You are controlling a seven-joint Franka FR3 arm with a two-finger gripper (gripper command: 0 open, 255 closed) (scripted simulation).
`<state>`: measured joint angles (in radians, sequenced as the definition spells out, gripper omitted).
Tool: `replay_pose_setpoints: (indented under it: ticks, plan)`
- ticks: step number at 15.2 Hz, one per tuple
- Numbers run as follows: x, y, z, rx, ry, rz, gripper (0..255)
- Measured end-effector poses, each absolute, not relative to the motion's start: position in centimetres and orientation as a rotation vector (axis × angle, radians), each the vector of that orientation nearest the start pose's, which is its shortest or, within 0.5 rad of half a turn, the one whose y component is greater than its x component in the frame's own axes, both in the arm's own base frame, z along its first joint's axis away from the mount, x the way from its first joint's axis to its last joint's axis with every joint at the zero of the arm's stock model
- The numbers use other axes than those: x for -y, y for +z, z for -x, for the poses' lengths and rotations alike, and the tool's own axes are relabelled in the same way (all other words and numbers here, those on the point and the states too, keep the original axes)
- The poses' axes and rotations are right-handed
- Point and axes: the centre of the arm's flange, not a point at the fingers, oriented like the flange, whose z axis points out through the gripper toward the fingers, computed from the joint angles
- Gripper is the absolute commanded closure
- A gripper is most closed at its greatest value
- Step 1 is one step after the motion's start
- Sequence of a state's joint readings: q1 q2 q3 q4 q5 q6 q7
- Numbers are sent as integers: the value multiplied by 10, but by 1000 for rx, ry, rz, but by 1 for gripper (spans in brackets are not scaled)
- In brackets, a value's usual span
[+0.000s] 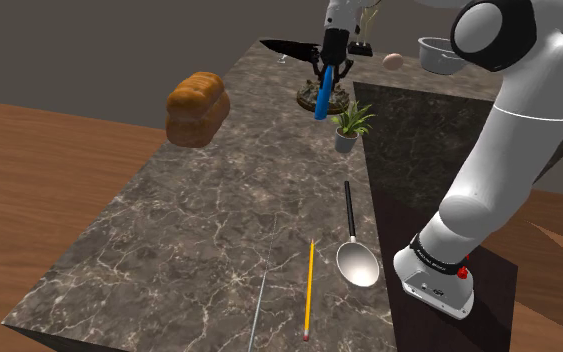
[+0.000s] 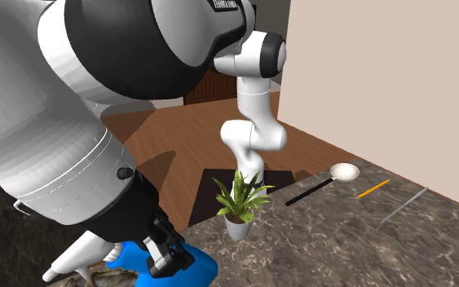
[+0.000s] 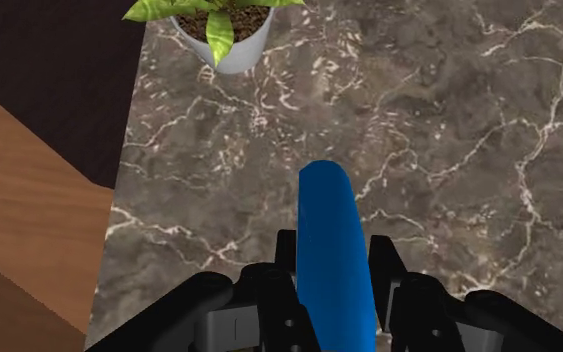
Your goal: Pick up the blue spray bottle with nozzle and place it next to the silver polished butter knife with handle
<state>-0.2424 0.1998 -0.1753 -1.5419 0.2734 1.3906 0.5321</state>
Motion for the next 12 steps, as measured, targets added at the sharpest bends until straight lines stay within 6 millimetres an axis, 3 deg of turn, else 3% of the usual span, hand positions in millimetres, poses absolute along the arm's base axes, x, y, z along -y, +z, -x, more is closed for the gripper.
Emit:
replay_pose_setpoints:
  ticks: [5, 12]
  plan:
    - [211, 508, -560, -1309, 595, 2550, 255]
    - [212, 541, -562, -1310, 606, 2549, 255]
